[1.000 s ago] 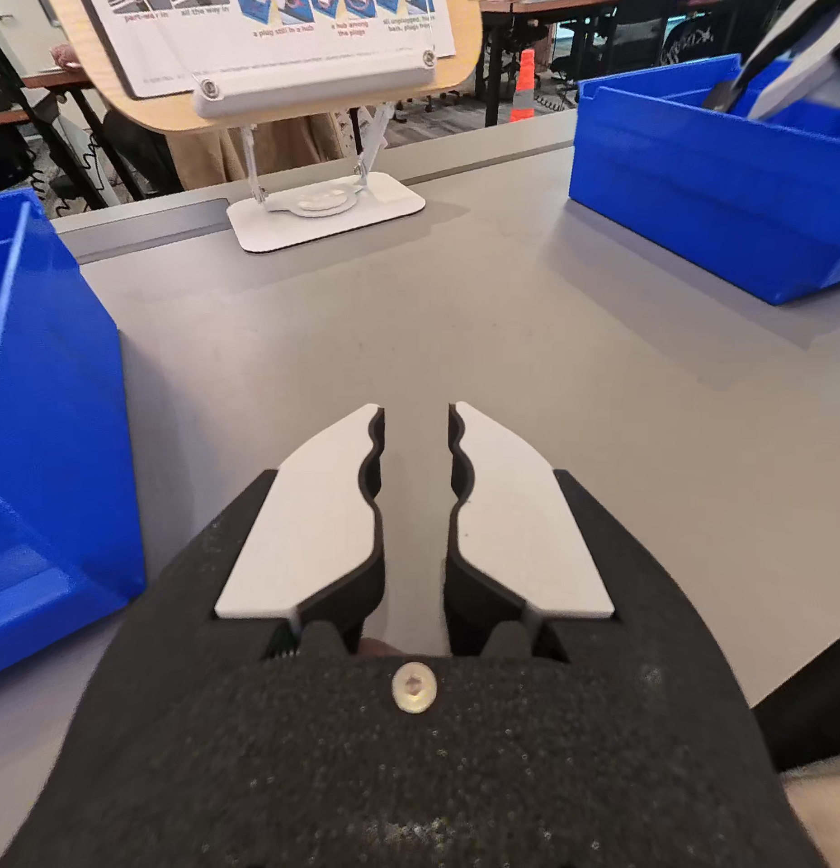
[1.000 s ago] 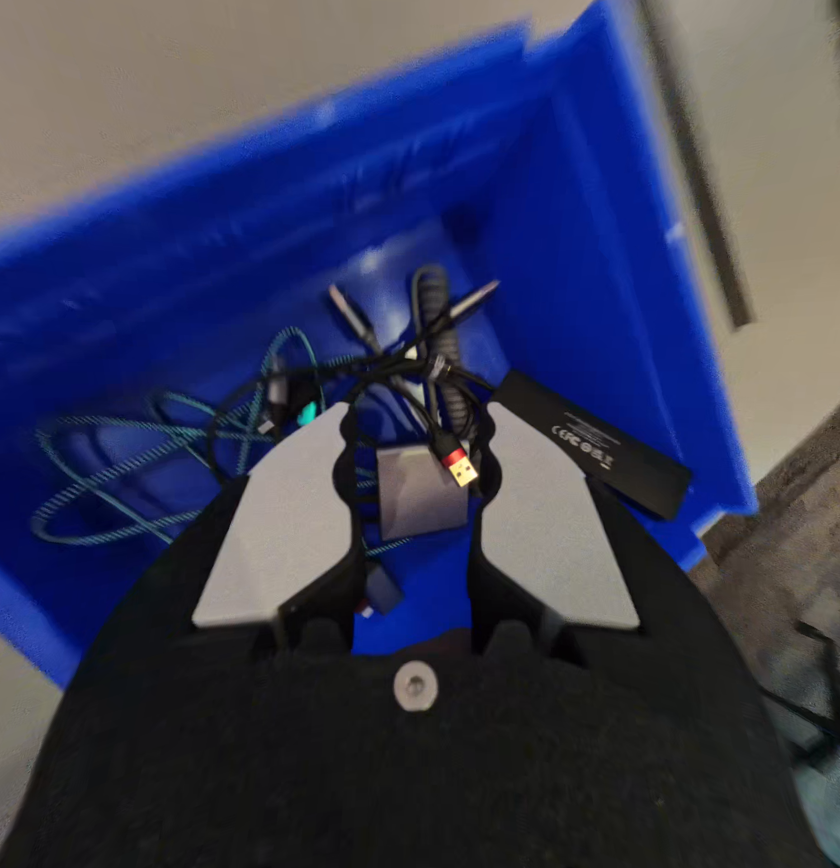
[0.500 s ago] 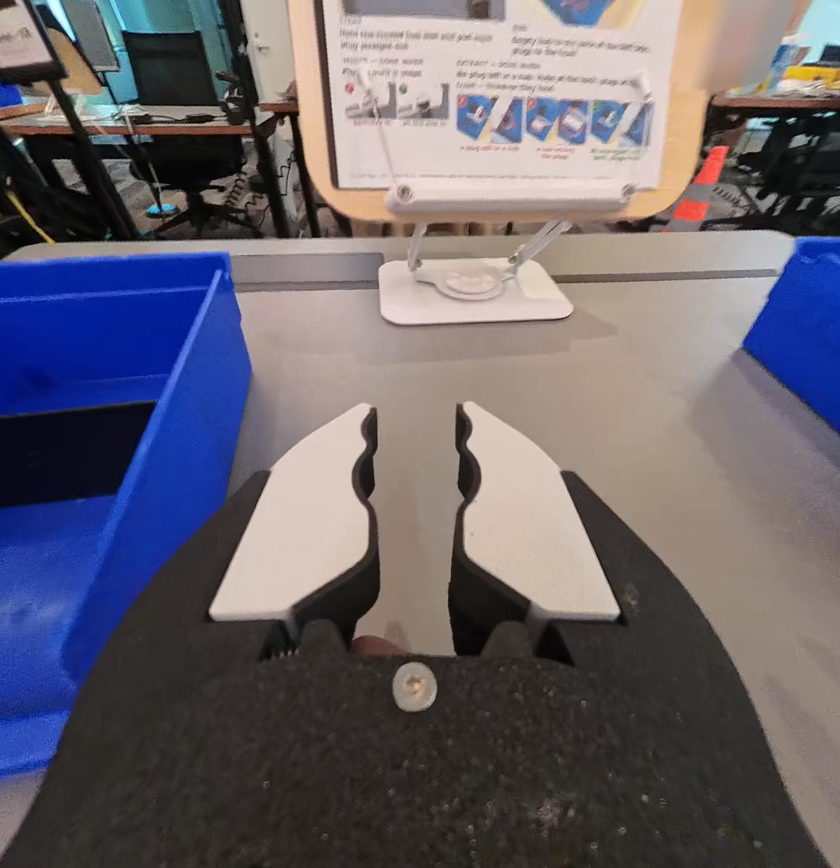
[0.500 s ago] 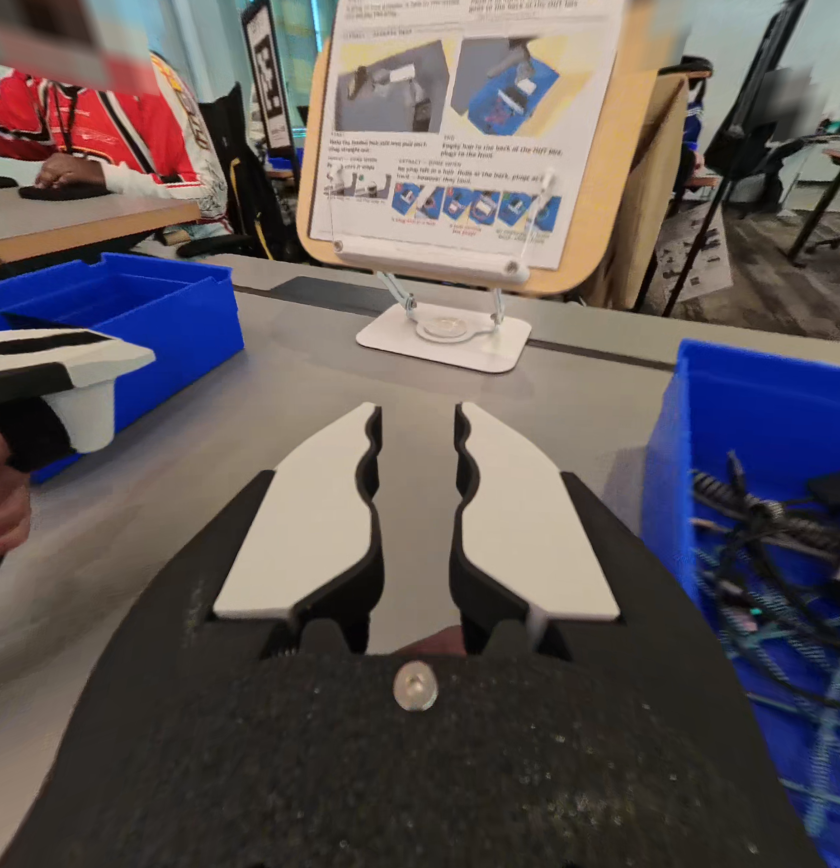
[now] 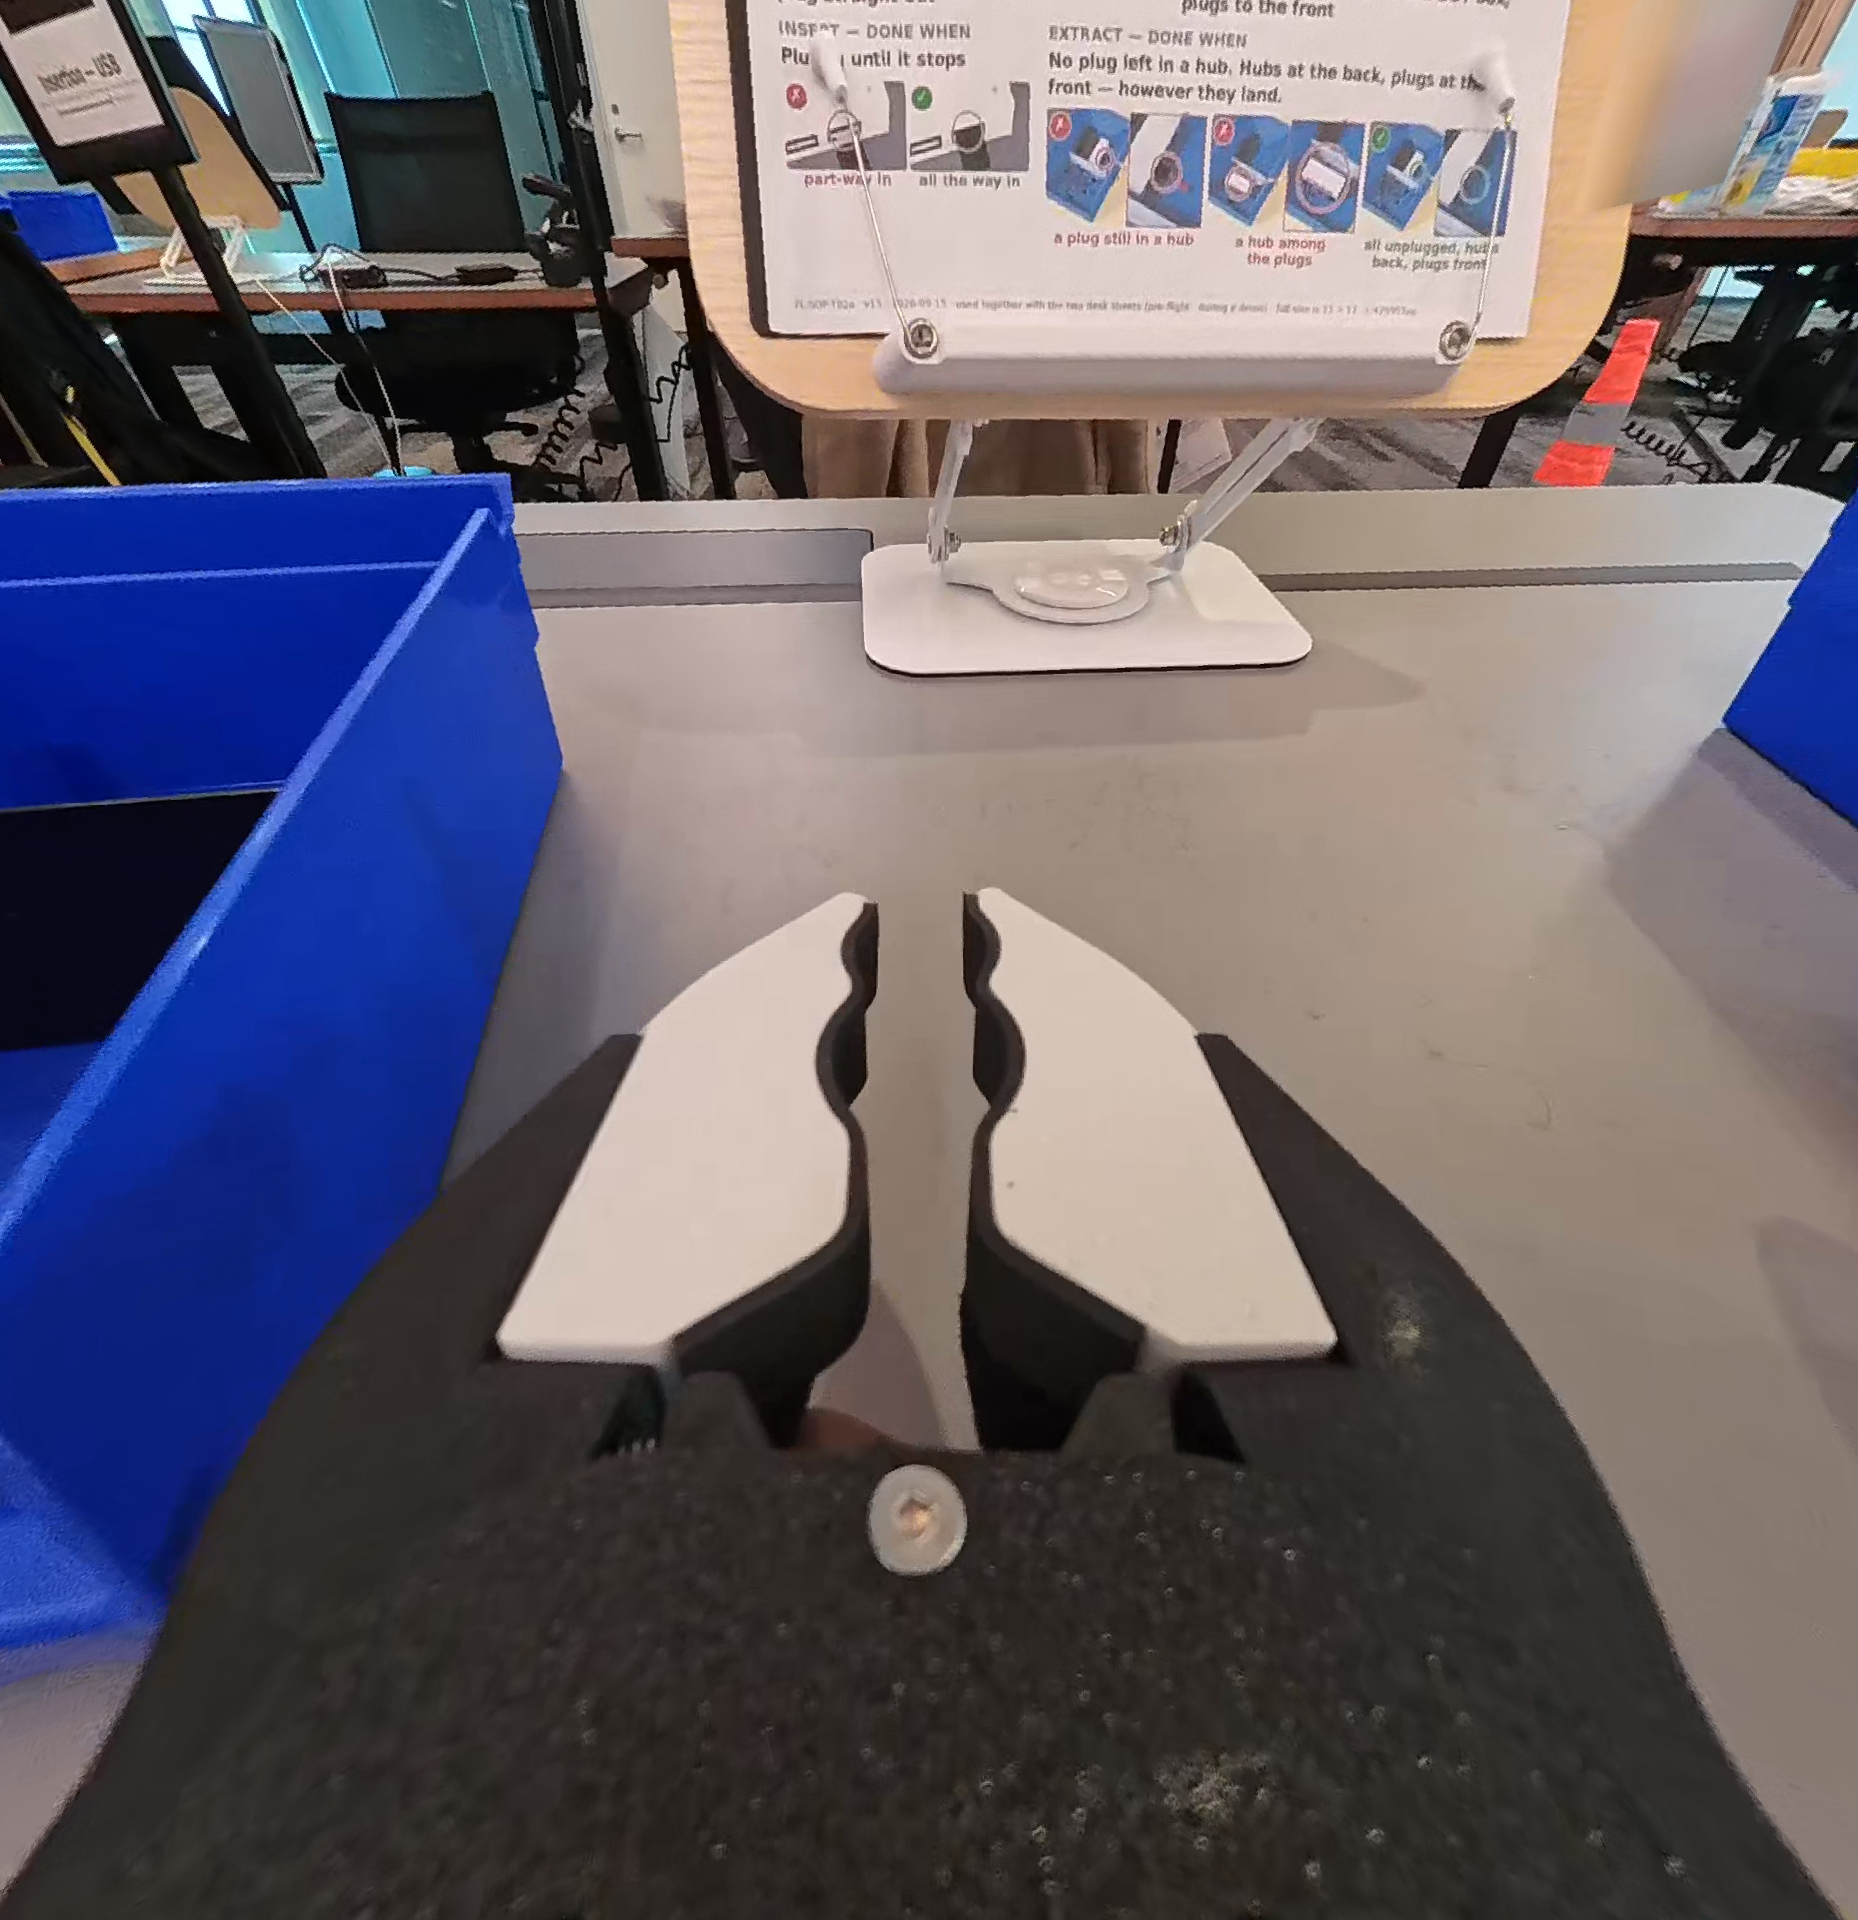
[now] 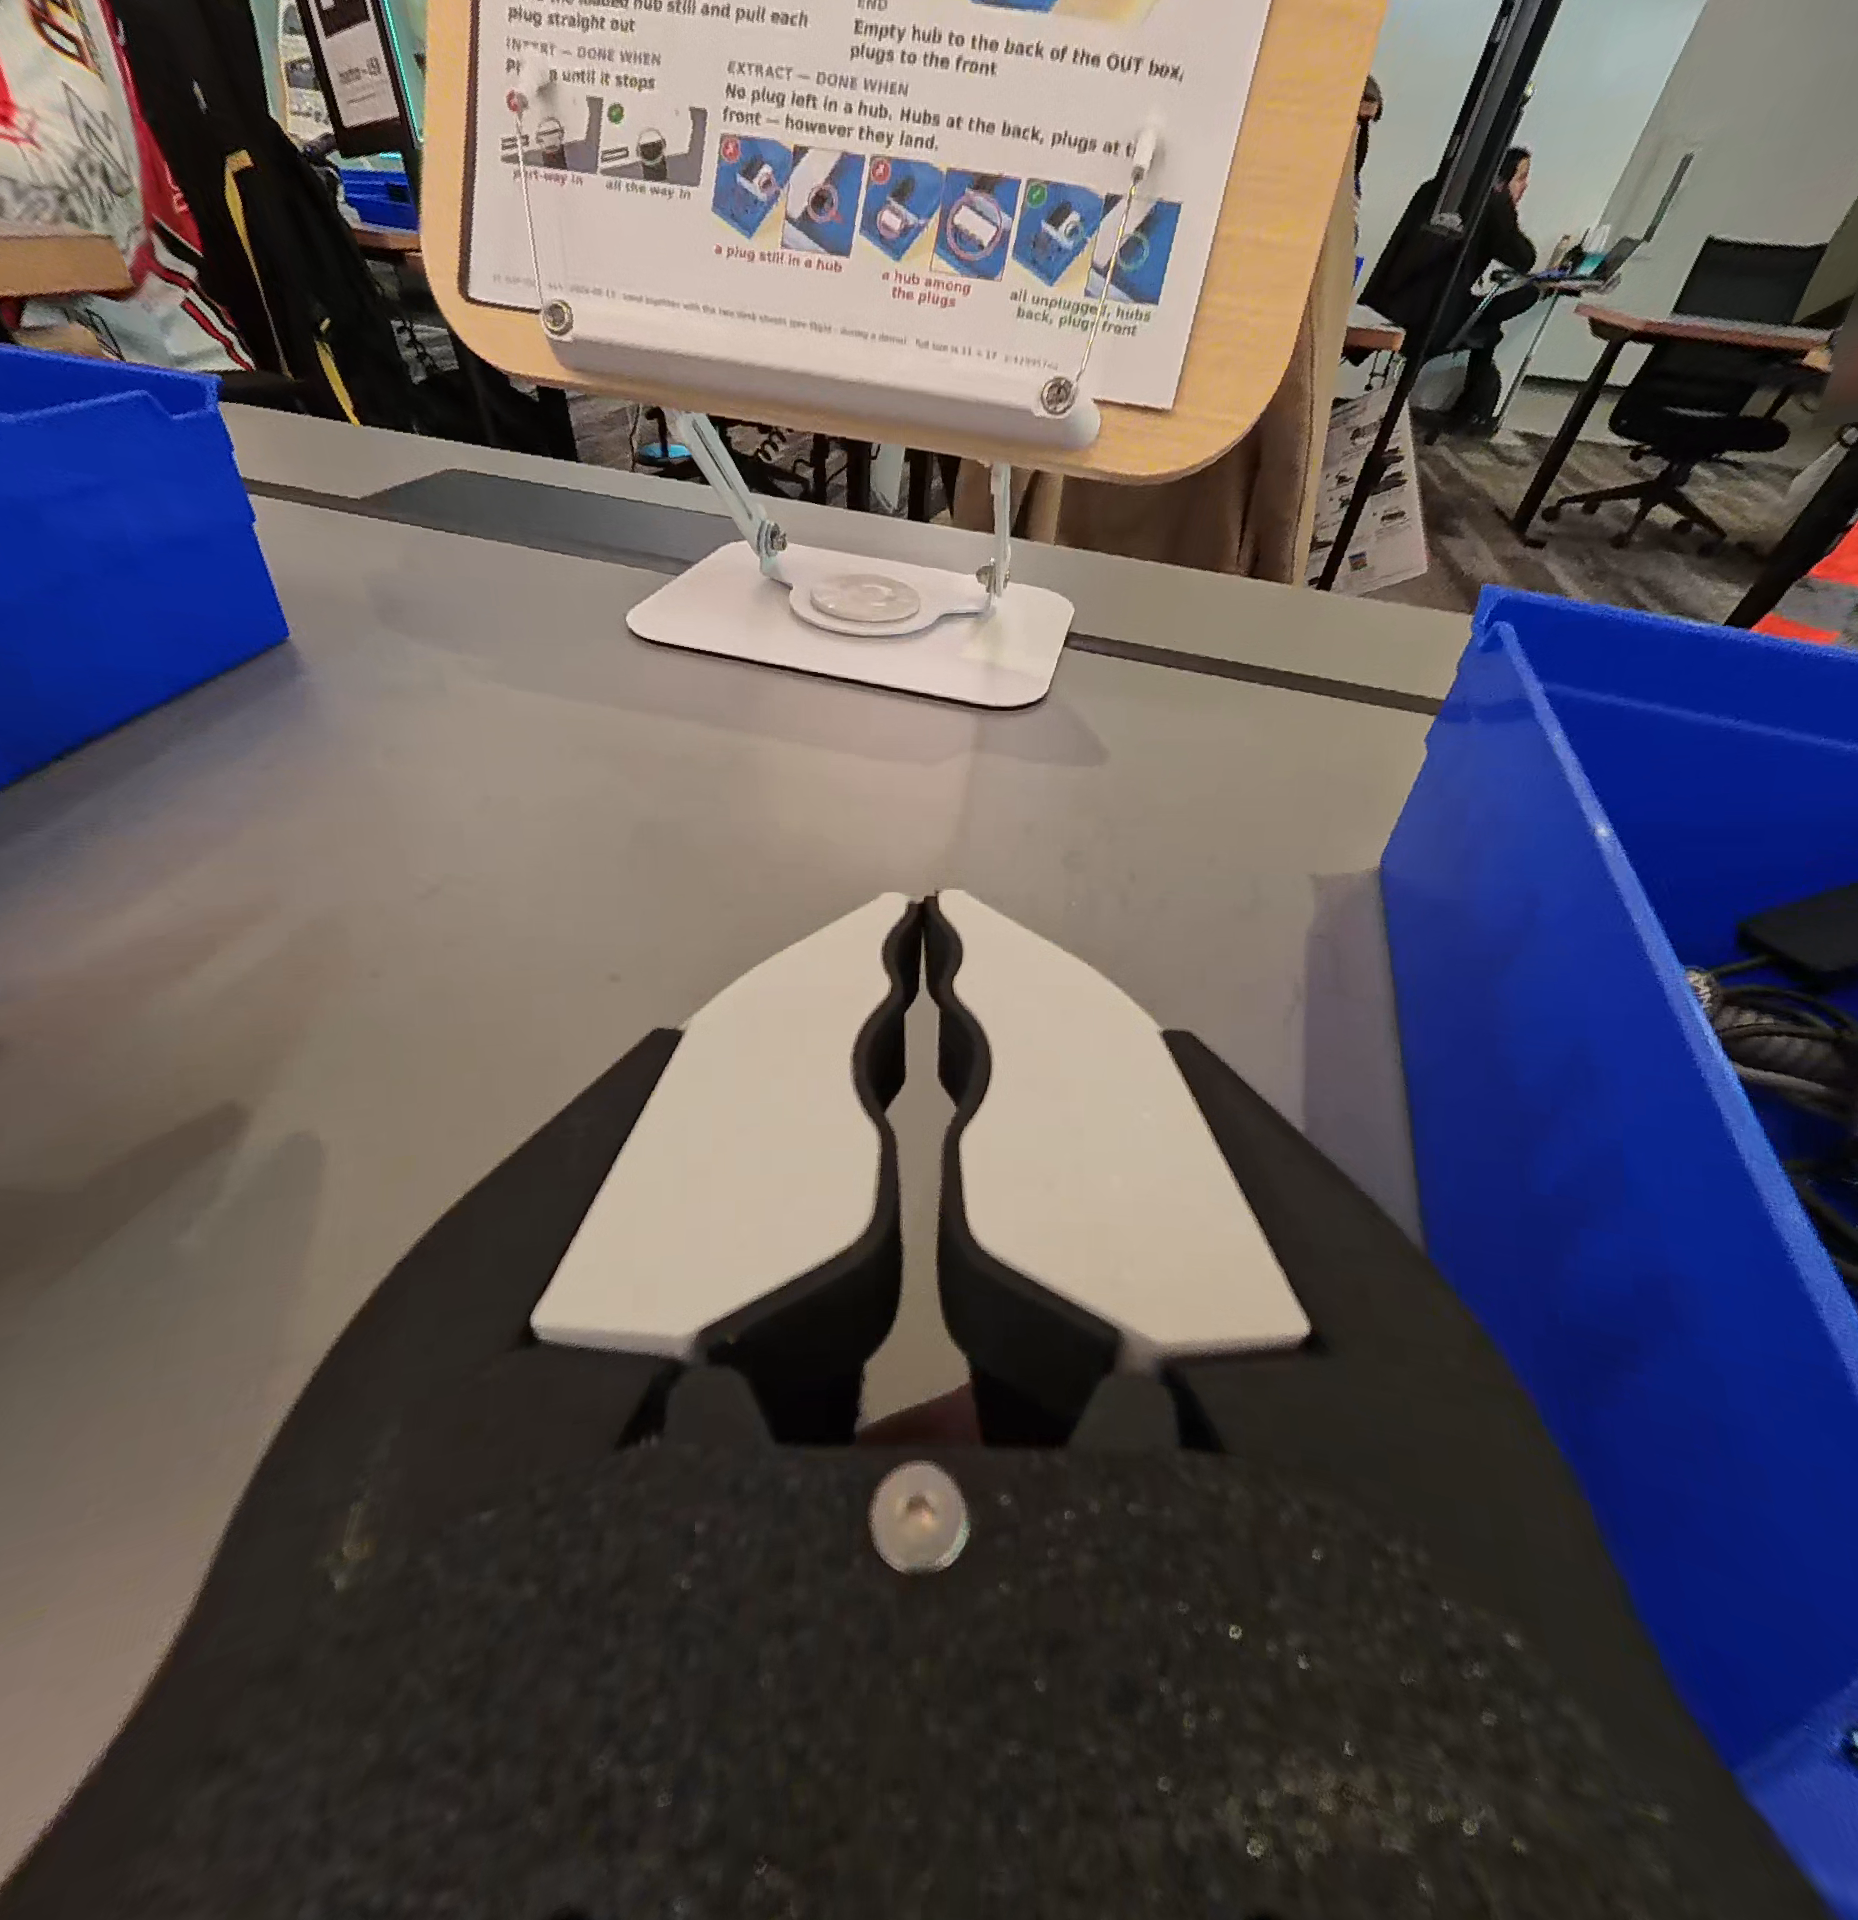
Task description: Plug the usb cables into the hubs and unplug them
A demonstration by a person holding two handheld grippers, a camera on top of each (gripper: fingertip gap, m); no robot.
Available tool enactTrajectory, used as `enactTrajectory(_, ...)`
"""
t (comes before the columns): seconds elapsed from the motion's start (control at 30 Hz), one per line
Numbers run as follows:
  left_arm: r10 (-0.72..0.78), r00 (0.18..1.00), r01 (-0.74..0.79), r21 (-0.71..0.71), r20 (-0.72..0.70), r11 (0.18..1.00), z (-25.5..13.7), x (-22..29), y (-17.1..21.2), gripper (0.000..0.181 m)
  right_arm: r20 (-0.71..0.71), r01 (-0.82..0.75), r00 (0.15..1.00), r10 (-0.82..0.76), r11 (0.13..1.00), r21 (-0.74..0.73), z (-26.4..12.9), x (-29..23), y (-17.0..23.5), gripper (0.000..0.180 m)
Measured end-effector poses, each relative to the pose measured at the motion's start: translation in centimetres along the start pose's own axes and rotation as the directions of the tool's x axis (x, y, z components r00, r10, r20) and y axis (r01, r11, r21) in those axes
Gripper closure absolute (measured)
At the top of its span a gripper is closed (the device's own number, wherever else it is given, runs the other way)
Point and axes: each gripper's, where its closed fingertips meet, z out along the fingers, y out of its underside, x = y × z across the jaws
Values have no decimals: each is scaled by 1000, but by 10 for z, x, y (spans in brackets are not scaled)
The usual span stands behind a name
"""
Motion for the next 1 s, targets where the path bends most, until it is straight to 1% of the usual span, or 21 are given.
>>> enactTrajectory(0.03,0,1000,0,0,-1,1000,0,0,0,168,-3,11,1000,-11,1000,0,0,-1,0,180)
enactTrajectory(0.07,1,1000,-1,1,2,1000,0,0,0,180,-2,18,1000,-18,1000,0,0,-2,0,180)
enactTrajectory(0.27,21,1000,-21,-6,-13,1000,0,3,1,181,-11,42,999,-42,999,4,-1,-2,-1,180)
enactTrajectory(0.4,25,1000,-25,-15,-16,1000,1,4,2,179,-2,33,999,-33,999,-5,0,-3,1,180)
enactTrajectory(0.57,30,999,-30,-29,-17,999,3,4,4,170,16,31,999,-31,1000,-3,0,-5,1,180)
enactTrajectory(0.63,31,999,-32,-34,-6,999,2,4,4,165,86,31,996,-32,999,7,-2,-17,-1,180)
enactTrajectory(0.67,34,999,-34,-38,-2,999,3,4,5,163,198,28,980,-33,999,29,-9,-37,-7,180)
enactTrajectory(0.7,37,999,-37,-45,8,998,3,3,6,161,359,43,931,-64,997,66,-25,-68,-17,180)
enactTrajectory(0.73,43,999,-42,-53,16,998,3,3,7,159,498,66,860,-112,992,107,-46,-100,-27,180)
enactTrajectory(0.77,56,998,-54,-65,18,996,4,4,9,157,601,96,783,-163,985,143,-70,-131,-36,180)
enactTrajectory(0.8,74,997,-73,-81,21,994,5,6,11,154,652,146,723,-228,973,178,-92,-157,-43,180)
enactTrajectory(0.87,121,992,-115,-107,48,988,7,7,15,149,666,232,669,-331,944,237,-122,-195,-52,180)
enactTrajectory(0.93,170,983,-162,-118,64,980,8,10,16,147,694,265,623,-361,932,247,-140,-224,-50,180)
enactTrajectory(1.0,207,975,-198,-109,77,974,8,13,15,146,657,289,654,-374,927,240,-137,-232,-46,180)
